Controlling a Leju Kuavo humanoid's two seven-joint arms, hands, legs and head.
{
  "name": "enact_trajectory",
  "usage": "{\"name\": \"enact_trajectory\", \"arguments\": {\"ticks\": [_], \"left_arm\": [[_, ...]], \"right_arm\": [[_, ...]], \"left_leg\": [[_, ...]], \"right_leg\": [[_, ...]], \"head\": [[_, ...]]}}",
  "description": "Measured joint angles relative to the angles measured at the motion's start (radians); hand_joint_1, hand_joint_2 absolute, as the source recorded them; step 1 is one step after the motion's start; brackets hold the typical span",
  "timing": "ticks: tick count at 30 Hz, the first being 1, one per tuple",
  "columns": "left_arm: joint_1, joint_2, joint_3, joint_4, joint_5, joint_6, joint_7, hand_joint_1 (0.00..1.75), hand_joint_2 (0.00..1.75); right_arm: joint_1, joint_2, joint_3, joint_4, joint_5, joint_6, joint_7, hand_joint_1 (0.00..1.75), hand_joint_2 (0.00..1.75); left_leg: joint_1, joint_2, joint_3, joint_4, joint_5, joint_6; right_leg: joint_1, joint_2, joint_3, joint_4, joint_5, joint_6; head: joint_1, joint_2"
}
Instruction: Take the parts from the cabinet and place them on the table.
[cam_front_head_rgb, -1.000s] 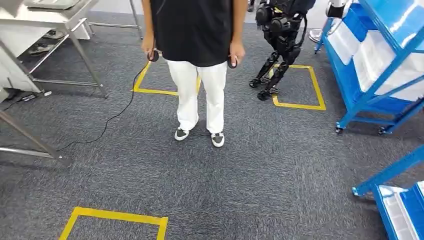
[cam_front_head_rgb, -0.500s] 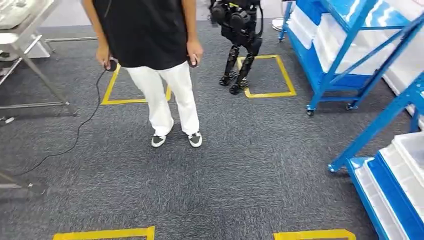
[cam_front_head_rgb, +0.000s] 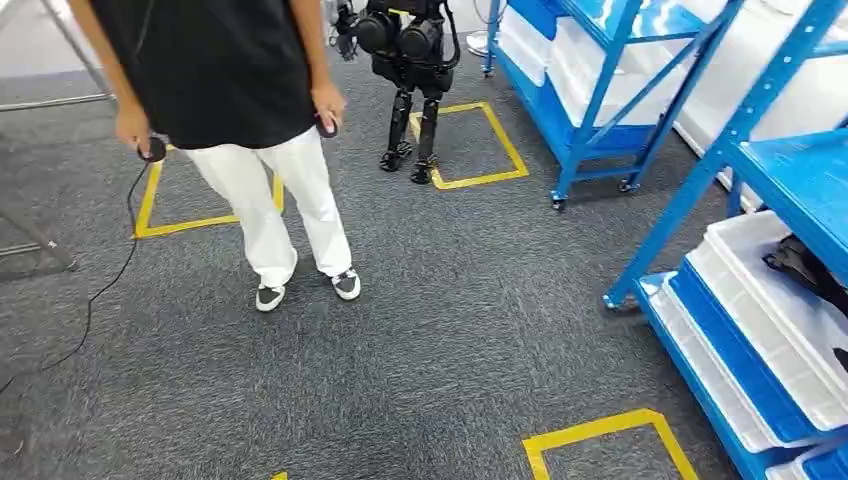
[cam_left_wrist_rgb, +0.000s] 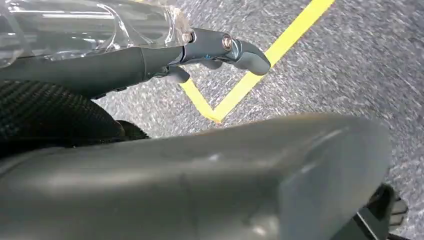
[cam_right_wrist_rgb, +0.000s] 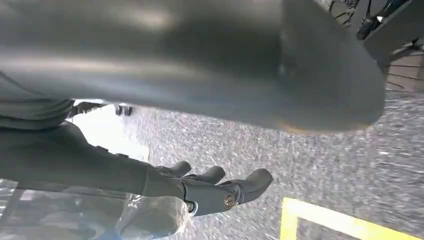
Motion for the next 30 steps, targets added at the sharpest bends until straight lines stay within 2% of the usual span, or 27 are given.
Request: {"name": "enact_trajectory", "arguments": {"ticks": [1,2,3,4,6,7,8,9,10,12,13,14,15,16,17,18,20,21,22,23,24,25,26,27,28,29,30], "left_arm": [[0.000,0.000,0.000,0.000,0.000,0.000,0.000,0.00,0.00],[0.000,0.000,0.000,0.000,0.000,0.000,0.000,0.00,0.00],[0.001,0.000,0.000,0.000,0.000,0.000,0.000,0.00,0.00],[0.002,0.000,0.000,0.000,0.000,0.000,0.000,0.00,0.00],[0.001,0.000,0.000,0.000,0.000,0.000,0.000,0.00,0.00],[0.001,0.000,0.000,0.000,0.000,0.000,0.000,0.00,0.00],[0.001,0.000,0.000,0.000,0.000,0.000,0.000,0.00,0.00],[-0.001,0.000,0.000,0.000,0.000,0.000,0.000,0.00,0.00],[-0.002,0.000,0.000,0.000,0.000,0.000,0.000,0.00,0.00],[-0.002,0.000,0.000,0.000,0.001,0.000,0.000,0.00,0.00],[-0.003,0.000,0.000,0.000,0.001,0.000,-0.001,0.00,0.00],[-0.005,0.000,0.000,0.000,0.001,0.000,-0.001,0.00,0.00],[-0.006,0.000,0.000,0.000,0.002,0.000,-0.001,0.00,0.00],[-0.007,0.000,0.000,0.000,0.002,0.000,-0.001,0.00,0.00],[-0.008,0.000,0.000,0.000,0.002,0.000,-0.001,0.00,0.00],[-0.010,0.000,0.000,0.000,0.002,0.000,-0.001,0.00,0.00],[-0.011,0.000,0.000,0.000,0.002,0.000,0.000,0.00,0.00],[-0.011,0.000,0.000,0.000,0.002,0.000,0.000,0.00,0.00],[-0.012,-0.002,0.000,0.000,0.002,0.000,-0.001,0.00,0.00],[-0.013,-0.003,0.000,0.000,0.002,0.000,0.000,0.00,0.00],[-0.011,-0.004,0.000,0.000,0.000,-0.003,0.000,0.00,0.00],[-0.008,-0.004,0.000,0.000,0.000,-0.004,0.000,0.00,0.00],[-0.006,-0.003,0.000,0.000,0.000,-0.004,0.000,0.00,0.00],[-0.005,-0.003,0.000,0.000,0.000,-0.004,0.000,0.00,0.00],[-0.005,-0.003,0.000,0.000,0.000,-0.005,0.000,0.00,0.00],[-0.004,-0.004,0.000,0.000,0.000,-0.006,0.000,0.00,0.00],[-0.004,-0.004,0.000,0.000,0.000,-0.006,0.002,0.00,0.00]], "right_arm": [[-0.001,-0.001,0.000,0.001,-0.003,-0.001,0.000,0.00,0.00],[-0.002,-0.002,0.000,0.001,-0.003,-0.001,0.000,0.00,0.00],[-0.006,-0.002,0.000,0.001,-0.002,-0.001,0.000,0.00,0.00],[-0.007,-0.002,0.000,0.001,-0.002,-0.002,-0.001,0.00,0.00],[-0.004,-0.002,0.000,0.002,-0.002,-0.002,-0.001,0.00,0.00],[-0.003,-0.002,0.000,0.003,-0.002,-0.001,-0.002,0.00,0.00],[-0.001,-0.002,0.000,0.003,-0.002,-0.001,-0.001,0.00,0.00],[-0.002,-0.004,0.000,0.003,-0.003,-0.001,-0.001,0.00,0.00],[-0.004,-0.004,0.000,0.003,-0.003,-0.001,-0.002,0.00,0.00],[-0.006,-0.003,0.000,0.003,-0.003,-0.001,-0.002,0.00,0.00],[-0.005,-0.003,0.000,0.003,-0.004,0.002,-0.002,0.00,0.00],[-0.003,-0.003,0.000,0.003,-0.005,0.002,-0.001,0.00,0.00],[-0.003,-0.003,0.000,0.003,-0.005,0.003,-0.001,0.00,0.00],[-0.003,-0.003,0.000,0.003,-0.005,0.003,-0.001,0.00,0.00],[-0.004,-0.003,0.000,0.003,-0.005,0.003,-0.001,0.00,0.00],[-0.004,-0.003,0.000,0.003,-0.005,0.003,-0.001,0.00,0.00],[-0.004,-0.003,0.000,0.003,-0.005,0.003,-0.001,0.00,0.00],[-0.001,-0.003,0.000,0.003,-0.005,0.003,-0.001,0.00,0.00],[0.000,-0.004,0.000,0.004,-0.005,0.003,-0.001,0.00,0.00],[0.001,-0.008,0.000,0.005,-0.006,0.002,-0.001,0.00,0.00],[0.001,-0.006,0.000,0.005,-0.008,0.002,-0.001,0.00,0.00],[-0.001,-0.005,0.000,0.005,-0.012,0.002,-0.002,0.00,0.00],[-0.003,-0.005,0.000,0.005,-0.014,0.002,-0.002,0.00,0.00],[-0.003,-0.006,0.000,0.005,-0.015,0.002,-0.002,0.00,0.00],[-0.003,-0.006,0.000,0.005,-0.016,0.002,-0.002,0.00,0.00],[-0.001,-0.006,0.000,0.005,-0.016,0.003,-0.001,0.00,0.00],[0.001,-0.006,0.000,0.005,-0.016,0.004,0.000,0.00,0.00]], "left_leg": [[0.001,0.011,0.002,0.001,-0.002,-0.003],[-0.001,0.020,0.006,0.003,-0.005,-0.008],[-0.010,0.026,0.004,0.010,-0.013,-0.018],[-0.010,0.034,0.006,0.007,-0.012,-0.023],[-0.006,0.051,0.007,0.006,-0.012,-0.034],[-0.004,0.059,0.009,0.007,-0.016,-0.041],[0.004,0.034,0.007,0.025,-0.029,-0.048],[0.005,-0.007,-0.018,0.079,-0.067,-0.051],[0.007,-0.030,-0.055,0.160,-0.110,-0.054],[0.007,-0.048,-0.132,0.322,-0.172,-0.056],[0.007,-0.051,-0.150,0.355,-0.172,-0.056],[0.007,-0.052,-0.143,0.330,-0.147,-0.053],[0.006,-0.057,-0.111,0.259,-0.104,-0.048],[0.006,-0.068,-0.067,0.164,-0.058,-0.043],[0.006,-0.108,-0.017,0.058,-0.014,-0.036],[0.003,-0.149,-0.005,0.012,-0.009,-0.033],[0.000,-0.127,-0.005,0.013,-0.005,-0.031],[-0.004,-0.118,-0.006,0.014,-0.003,-0.026],[-0.001,-0.109,-0.005,0.006,0.002,-0.017],[0.004,-0.095,-0.004,-0.002,0.011,-0.010],[0.003,-0.085,-0.002,-0.005,0.012,-0.005],[0.003,-0.071,-0.003,-0.004,0.011,-0.002],[0.002,-0.055,-0.004,-0.004,0.011,-0.002],[0.001,-0.039,-0.005,-0.004,0.010,-0.002],[0.001,-0.025,-0.006,-0.003,0.010,-0.002],[0.002,-0.013,-0.006,-0.003,0.009,-0.003],[0.004,-0.002,-0.006,-0.003,0.007,-0.006]], "right_leg": [[-0.002,-0.017,0.055,-0.100,0.043,0.001],[-0.002,-0.060,0.101,-0.177,0.066,0.001],[0.010,-0.071,0.113,-0.211,0.057,-0.005],[0.007,-0.057,0.108,-0.208,0.061,-0.019],[0.014,-0.039,0.099,-0.205,0.060,-0.030],[0.013,-0.030,0.103,-0.210,0.064,-0.039],[0.008,-0.020,0.104,-0.213,0.068,-0.045],[0.007,-0.012,0.101,-0.212,0.070,-0.052],[0.007,-0.004,0.099,-0.212,0.073,-0.056],[0.010,0.023,0.096,-0.212,0.075,-0.059],[0.011,0.036,0.096,-0.212,0.075,-0.060],[0.012,0.051,0.097,-0.212,0.076,-0.060],[0.012,0.067,0.098,-0.212,0.078,-0.059],[0.012,0.081,0.099,-0.212,0.079,-0.058],[0.011,0.095,0.099,-0.212,0.081,-0.055],[0.016,0.103,0.096,-0.208,0.081,-0.051],[0.015,0.121,0.089,-0.209,0.084,-0.043],[0.010,0.131,0.087,-0.212,0.088,-0.036],[0.013,0.142,0.082,-0.213,0.090,-0.027],[0.010,0.115,0.080,-0.200,0.082,-0.029],[0.013,0.061,0.065,-0.165,0.053,-0.025],[0.012,0.031,0.030,-0.092,0.006,-0.021],[0.009,0.018,-0.009,-0.006,-0.036,-0.015],[0.006,0.012,-0.044,0.070,-0.066,-0.010],[0.003,0.010,-0.063,0.111,-0.073,-0.006],[0.001,0.008,-0.055,0.100,-0.057,-0.003],[-0.002,0.004,-0.027,0.048,-0.027,0.001]], "head": [[0.000,0.000],[0.000,0.000],[0.001,0.000],[-0.002,0.000],[-0.001,0.000],[-0.001,0.000],[0.000,0.000],[-0.003,0.000],[-0.003,0.000],[-0.003,0.000],[-0.003,0.000],[-0.003,0.000],[-0.003,0.000],[-0.003,0.000],[-0.003,0.000],[-0.003,0.000],[-0.002,0.000],[-0.002,0.000],[-0.002,0.000],[-0.002,0.000],[0.001,0.000],[0.002,0.000],[0.002,0.000],[0.002,0.000],[0.002,0.000],[0.002,0.000],[0.002,0.000]]}}
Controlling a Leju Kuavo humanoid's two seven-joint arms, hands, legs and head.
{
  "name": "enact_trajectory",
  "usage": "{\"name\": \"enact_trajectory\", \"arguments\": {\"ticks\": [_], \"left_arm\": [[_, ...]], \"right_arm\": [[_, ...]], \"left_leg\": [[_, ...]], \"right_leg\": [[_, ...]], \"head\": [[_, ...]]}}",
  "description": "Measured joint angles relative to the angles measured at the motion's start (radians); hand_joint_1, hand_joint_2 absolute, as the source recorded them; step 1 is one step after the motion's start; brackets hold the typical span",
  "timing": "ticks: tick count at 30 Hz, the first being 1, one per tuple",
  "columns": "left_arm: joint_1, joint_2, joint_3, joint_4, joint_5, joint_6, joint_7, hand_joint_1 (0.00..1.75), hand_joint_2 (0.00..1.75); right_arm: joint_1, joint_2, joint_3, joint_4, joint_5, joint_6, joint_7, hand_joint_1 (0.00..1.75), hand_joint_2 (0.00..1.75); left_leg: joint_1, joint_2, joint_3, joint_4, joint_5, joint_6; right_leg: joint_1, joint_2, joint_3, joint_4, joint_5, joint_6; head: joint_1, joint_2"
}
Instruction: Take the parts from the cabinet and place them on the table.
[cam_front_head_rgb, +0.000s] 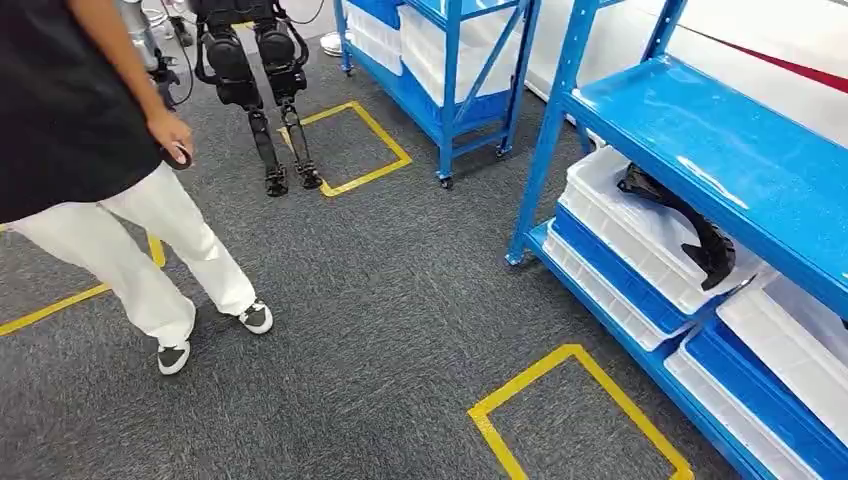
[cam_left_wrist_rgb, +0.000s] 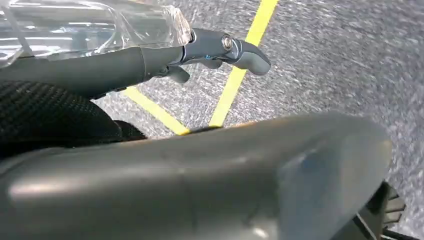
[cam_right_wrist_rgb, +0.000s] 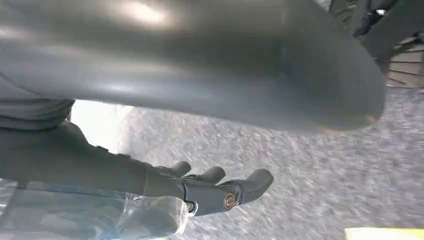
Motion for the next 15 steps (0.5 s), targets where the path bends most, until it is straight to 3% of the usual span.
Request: {"name": "enact_trajectory", "arguments": {"ticks": [1,2,3,4,7,8,9,10,12,13,14,15], "left_arm": [[0.001,0.000,0.000,0.000,0.000,0.000,0.001,0.00,0.00],[0.002,0.000,0.000,0.000,0.000,-0.001,0.002,0.00,0.00],[0.003,0.002,0.000,0.000,0.000,-0.001,0.003,0.00,0.00],[0.004,0.000,0.000,0.001,0.000,-0.002,0.004,0.00,0.00],[0.004,0.002,0.000,0.001,0.001,-0.003,0.004,0.00,0.00],[0.005,0.002,0.000,0.001,0.000,-0.003,0.004,0.00,0.00],[0.004,0.002,0.000,0.001,0.000,-0.004,0.004,0.00,0.00],[0.002,0.002,0.000,0.001,0.000,-0.004,0.004,0.00,0.00],[0.002,0.002,0.000,0.001,0.000,-0.007,0.004,0.00,0.00],[0.001,0.002,0.000,0.001,0.000,-0.008,0.004,0.00,0.00],[0.000,0.002,0.000,0.001,0.000,-0.009,0.004,0.00,0.00],[-0.002,0.002,0.000,0.001,0.000,-0.010,0.004,0.00,0.00]], "right_arm": [[0.000,-0.001,0.000,0.000,0.001,0.001,0.000,0.00,0.00],[0.000,-0.002,0.000,0.000,0.002,0.001,0.000,0.00,0.00],[-0.002,0.000,0.000,0.000,0.002,0.001,0.000,0.00,0.00],[-0.004,0.002,0.000,0.000,0.002,0.001,0.000,0.00,0.00],[-0.002,0.001,0.000,0.000,0.002,-0.002,0.000,0.00,0.00],[-0.003,0.001,0.000,0.000,0.002,-0.002,0.000,0.00,0.00],[-0.002,0.001,0.000,0.000,0.001,-0.002,0.000,0.00,0.00],[-0.004,0.000,0.000,0.000,0.002,-0.004,0.000,0.00,0.00],[-0.007,0.000,0.000,0.000,0.002,-0.005,0.000,0.00,0.00],[-0.007,0.000,0.000,0.000,0.002,-0.005,0.000,0.00,0.00],[-0.006,0.000,0.000,0.000,0.002,-0.005,0.000,0.00,0.00],[-0.005,0.000,0.000,0.000,0.002,-0.005,0.000,0.00,0.00]], "left_leg": [[0.002,0.012,0.002,0.000,-0.002,-0.004],[0.004,0.023,0.006,0.002,-0.006,-0.009],[-0.006,0.031,0.010,0.005,-0.010,-0.018],[-0.007,0.037,0.012,0.009,-0.017,-0.027],[-0.004,0.061,0.019,0.003,-0.017,-0.043],[0.001,0.063,0.018,0.006,-0.023,-0.050],[0.007,0.017,0.008,0.038,-0.048,-0.055],[0.008,-0.019,-0.024,0.110,-0.092,-0.057],[0.007,-0.045,-0.107,0.283,-0.165,-0.060],[0.007,-0.048,-0.139,0.345,-0.179,-0.058],[0.006,-0.049,-0.148,0.353,-0.166,-0.055],[0.005,-0.051,-0.132,0.313,-0.134,-0.050]], "right_leg": [[-0.003,-0.012,0.050,-0.091,0.042,0.003],[-0.006,-0.039,0.107,-0.191,0.079,0.006],[-0.004,-0.090,0.135,-0.251,0.081,0.006],[0.000,-0.078,0.135,-0.251,0.087,-0.008],[0.005,-0.049,0.126,-0.249,0.085,-0.030],[0.000,-0.037,0.129,-0.253,0.091,-0.041],[0.000,-0.026,0.128,-0.253,0.092,-0.044],[0.000,-0.019,0.126,-0.252,0.094,-0.051],[0.003,0.007,0.123,-0.252,0.096,-0.056],[0.006,0.022,0.123,-0.252,0.097,-0.057],[0.008,0.037,0.124,-0.252,0.097,-0.058],[0.010,0.053,0.125,-0.252,0.098,-0.059]], "head": [[0.000,0.000],[0.000,0.000],[0.000,0.000],[0.000,0.000],[-0.002,0.000],[-0.002,0.000],[-0.003,0.000],[-0.003,0.000],[-0.004,0.000],[-0.004,0.000],[-0.004,0.000],[-0.004,0.000]]}}
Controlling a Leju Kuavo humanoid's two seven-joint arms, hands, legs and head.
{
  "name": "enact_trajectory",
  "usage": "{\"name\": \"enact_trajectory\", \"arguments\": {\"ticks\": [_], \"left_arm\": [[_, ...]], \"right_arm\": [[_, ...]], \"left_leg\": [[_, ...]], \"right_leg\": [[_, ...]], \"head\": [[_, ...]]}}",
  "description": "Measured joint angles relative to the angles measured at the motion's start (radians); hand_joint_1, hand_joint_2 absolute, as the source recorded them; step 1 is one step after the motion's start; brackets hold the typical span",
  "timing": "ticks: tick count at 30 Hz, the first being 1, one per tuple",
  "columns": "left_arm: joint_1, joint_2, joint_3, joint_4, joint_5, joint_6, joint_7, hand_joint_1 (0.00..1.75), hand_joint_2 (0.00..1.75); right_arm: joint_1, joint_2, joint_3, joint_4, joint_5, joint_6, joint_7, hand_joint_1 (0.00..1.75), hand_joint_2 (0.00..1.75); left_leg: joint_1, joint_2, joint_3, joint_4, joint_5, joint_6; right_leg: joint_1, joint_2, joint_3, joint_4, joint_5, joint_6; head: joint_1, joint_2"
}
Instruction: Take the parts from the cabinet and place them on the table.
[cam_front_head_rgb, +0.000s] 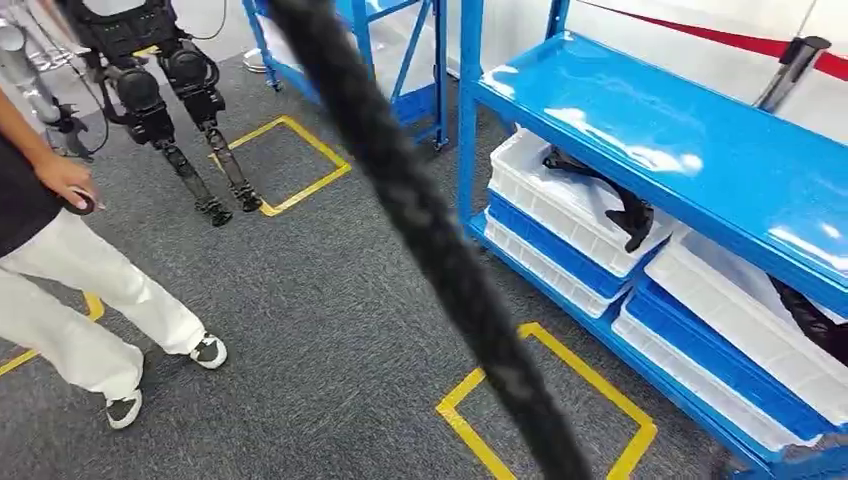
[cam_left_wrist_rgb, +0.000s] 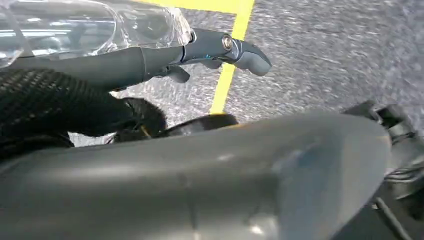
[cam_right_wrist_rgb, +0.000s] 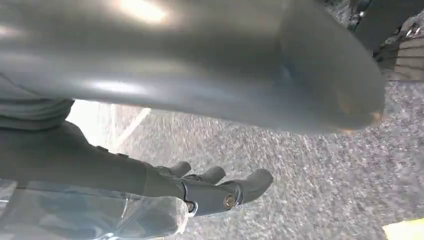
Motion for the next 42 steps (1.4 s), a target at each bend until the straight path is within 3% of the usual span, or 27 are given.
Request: {"name": "enact_trajectory", "arguments": {"ticks": [2,3,4,6,8,10,13,14,15,17,18,19,20,23,24,26,27,29,30,32,33,34,36,38,39,40,42], "left_arm": [[-0.003,0.000,0.000,0.000,-0.001,-0.002,0.000,0.00,0.00],[-0.004,0.000,0.000,0.000,-0.001,-0.002,0.001,0.00,0.00],[-0.006,0.001,0.000,0.000,-0.001,-0.002,0.003,0.00,0.00],[-0.005,0.001,0.000,0.000,-0.001,-0.002,0.005,0.00,0.00],[-0.008,-0.002,0.000,0.000,-0.001,-0.002,0.010,0.00,0.00],[-0.005,-0.002,0.000,0.000,-0.005,-0.003,0.010,0.00,0.00],[0.000,-0.002,0.000,0.000,-0.005,-0.003,0.011,0.00,0.00],[0.001,-0.002,0.000,0.000,-0.005,-0.004,0.012,0.00,0.00],[0.000,-0.002,0.000,0.000,-0.005,-0.006,0.013,0.00,0.00],[0.002,-0.002,0.000,0.000,-0.005,-0.006,0.013,0.00,0.00],[0.002,-0.001,0.000,0.000,-0.005,-0.006,0.014,0.00,0.00],[0.003,0.001,0.000,0.001,-0.005,-0.005,0.014,0.00,0.00],[0.004,0.001,0.000,0.001,-0.005,-0.006,0.015,0.00,0.00],[0.004,0.002,0.000,0.001,-0.005,-0.006,0.016,0.00,0.00],[0.004,0.002,0.000,0.001,-0.005,-0.008,0.017,0.00,0.00],[0.001,0.002,0.000,0.001,-0.005,-0.008,0.017,0.00,0.00],[0.001,0.002,0.000,0.001,-0.005,-0.008,0.017,0.00,0.00],[0.000,0.002,0.000,0.001,-0.005,-0.009,0.017,0.00,0.00],[-0.002,0.002,0.000,0.001,-0.005,-0.011,0.017,0.00,0.00],[-0.003,0.002,0.000,0.001,-0.005,-0.018,0.019,0.00,0.00],[-0.005,0.002,0.000,0.001,-0.005,-0.020,0.020,0.00,0.00],[-0.006,0.003,0.000,0.002,-0.005,-0.021,0.021,0.00,0.00],[-0.008,0.002,0.000,0.002,-0.004,-0.023,0.024,0.00,0.00],[-0.009,0.000,0.000,0.001,-0.003,-0.024,0.028,0.00,0.00],[-0.010,-0.002,0.000,0.001,0.000,-0.026,0.028,0.00,0.00],[-0.010,-0.002,0.000,0.001,0.000,-0.026,0.029,0.00,0.00],[-0.004,-0.002,0.000,0.001,0.002,-0.033,0.032,0.00,0.00]], "right_arm": [[0.000,0.000,0.000,0.000,0.000,0.000,0.000,0.00,0.00],[0.000,0.001,0.000,0.000,0.000,0.000,0.000,0.00,0.00],[0.000,0.002,0.000,0.000,-0.001,0.000,0.000,0.00,0.00],[0.002,0.002,0.000,0.000,-0.002,0.001,0.000,0.00,0.00],[0.005,0.000,0.000,0.000,-0.003,0.000,0.000,0.00,0.00],[0.004,0.001,0.000,0.000,-0.003,0.000,0.000,0.00,0.00],[0.000,0.000,0.000,0.000,-0.003,0.000,0.000,0.00,0.00],[0.002,0.000,0.000,0.000,-0.003,0.000,0.000,0.00,0.00],[0.004,0.000,0.000,0.000,-0.003,-0.001,0.000,0.00,0.00],[0.004,-0.002,0.000,0.000,-0.003,-0.001,0.000,0.00,0.00],[0.003,-0.001,0.000,0.000,-0.003,-0.001,0.000,0.00,0.00],[-0.001,0.005,0.000,0.000,-0.003,-0.001,0.000,0.00,0.00],[-0.003,0.001,0.000,0.000,-0.003,-0.001,0.000,0.00,0.00],[-0.001,0.002,0.000,0.000,-0.005,0.000,0.002,0.00,0.00],[0.000,0.001,0.000,0.000,-0.006,0.000,0.003,0.00,0.00],[-0.002,0.000,0.000,0.000,-0.010,0.000,0.003,0.00,0.00],[-0.004,0.001,0.000,0.000,-0.010,0.000,0.003,0.00,0.00],[-0.003,0.001,0.000,0.000,-0.010,0.000,0.003,0.00,0.00],[-0.002,0.001,0.000,0.000,-0.010,0.000,0.003,0.00,0.00],[-0.001,0.001,0.000,0.000,-0.010,0.000,0.003,0.00,0.00],[-0.001,0.001,0.000,0.000,-0.010,0.000,0.003,0.00,0.00],[-0.001,0.005,0.000,0.000,-0.010,0.000,0.003,0.00,0.00],[-0.001,0.004,0.000,0.000,-0.010,0.000,0.003,0.00,0.00],[0.003,0.004,0.000,0.000,-0.010,0.000,0.004,0.00,0.00],[0.004,-0.002,0.000,0.001,-0.010,0.000,0.004,0.00,0.00],[0.004,0.001,0.000,0.001,-0.010,0.000,0.004,0.00,0.00],[0.000,0.001,0.000,0.001,-0.010,0.000,0.004,0.00,0.00]], "left_leg": [[-0.006,-0.029,0.084,-0.190,0.098,0.018],[-0.008,-0.079,0.122,-0.274,0.131,0.028],[-0.010,-0.096,0.132,-0.301,0.128,0.028],[-0.017,-0.076,0.129,-0.302,0.130,0.024],[-0.011,-0.053,0.134,-0.319,0.140,0.038],[-0.006,-0.028,0.139,-0.330,0.147,0.047],[-0.005,0.016,0.136,-0.329,0.145,0.047],[-0.003,0.028,0.136,-0.329,0.144,0.046],[0.000,0.040,0.137,-0.329,0.142,0.043],[0.007,0.063,0.143,-0.326,0.137,0.031],[0.003,0.072,0.146,-0.320,0.131,0.021],[-0.006,0.080,0.143,-0.308,0.120,0.011],[-0.005,0.088,0.146,-0.309,0.117,0.006],[0.002,0.117,0.156,-0.313,0.117,-0.007],[0.009,0.101,0.156,-0.306,0.106,-0.014],[0.011,0.026,0.101,-0.179,0.027,-0.019],[0.011,0.010,0.050,-0.075,-0.018,-0.019],[0.010,0.002,-0.013,0.043,-0.043,-0.017],[0.008,0.001,-0.010,0.026,-0.021,-0.012],[0.003,-0.010,0.048,-0.112,0.059,0.004],[-0.001,-0.038,0.093,-0.211,0.106,0.017],[-0.003,-0.100,0.122,-0.283,0.127,0.031],[-0.010,-0.082,0.125,-0.299,0.127,0.025],[-0.014,-0.064,0.127,-0.303,0.130,0.033],[-0.003,-0.052,0.130,-0.319,0.143,0.039],[-0.004,-0.044,0.134,-0.324,0.145,0.041],[-0.003,-0.016,0.135,-0.325,0.143,0.049]], "right_leg": [[0.002,0.031,0.002,0.000,0.002,0.001],[0.000,0.041,0.002,-0.001,0.003,0.002],[0.008,0.054,-0.002,0.004,0.003,0.004],[-0.002,0.070,-0.007,0.001,0.007,0.012],[0.002,0.090,-0.011,-0.007,0.012,0.030],[0.003,-0.016,-0.039,0.062,-0.040,0.032],[-0.007,-0.047,-0.154,0.299,-0.146,0.046],[-0.011,-0.049,-0.166,0.324,-0.144,0.051],[-0.015,-0.052,-0.150,0.296,-0.120,0.057],[-0.024,-0.078,-0.055,0.125,-0.039,0.069],[-0.027,-0.128,-0.001,0.035,-0.009,0.076],[-0.026,-0.163,0.012,0.001,-0.015,0.073],[-0.024,-0.136,0.005,0.009,-0.014,0.054],[-0.018,-0.106,-0.001,0.009,-0.011,0.031],[-0.022,-0.094,0.000,0.008,-0.008,0.023],[-0.021,-0.073,-0.004,0.008,-0.005,0.014],[-0.018,-0.058,-0.007,0.008,-0.004,0.010],[-0.013,-0.028,-0.008,0.008,-0.002,0.007],[-0.010,-0.012,-0.007,0.008,-0.001,0.006],[-0.007,0.018,-0.005,0.008,0.000,0.005],[-0.005,0.032,-0.005,0.008,0.002,0.005],[-0.009,0.039,-0.007,0.008,0.004,0.007],[-0.004,0.064,-0.014,0.009,0.005,0.016],[-0.010,0.083,-0.019,0.001,0.011,0.031],[-0.007,0.062,-0.019,0.011,0.008,0.031],[-0.001,-0.001,-0.030,0.037,-0.015,0.036],[-0.005,-0.044,-0.095,0.178,-0.106,0.044]], "head": [[0.000,0.000],[0.000,0.000],[0.001,0.000],[0.001,0.000],[0.000,0.000],[0.006,0.000],[0.006,0.000],[0.006,0.000],[0.006,0.000],[0.006,0.000],[0.007,0.000],[0.012,0.000],[0.007,0.000],[0.004,0.000],[0.004,0.000],[0.003,0.000],[0.002,0.000],[0.002,0.000],[0.002,0.000],[0.002,0.000],[0.002,0.000],[0.002,0.000],[0.002,0.000],[0.002,0.000],[0.002,0.000],[0.005,0.000],[0.007,0.000]]}}
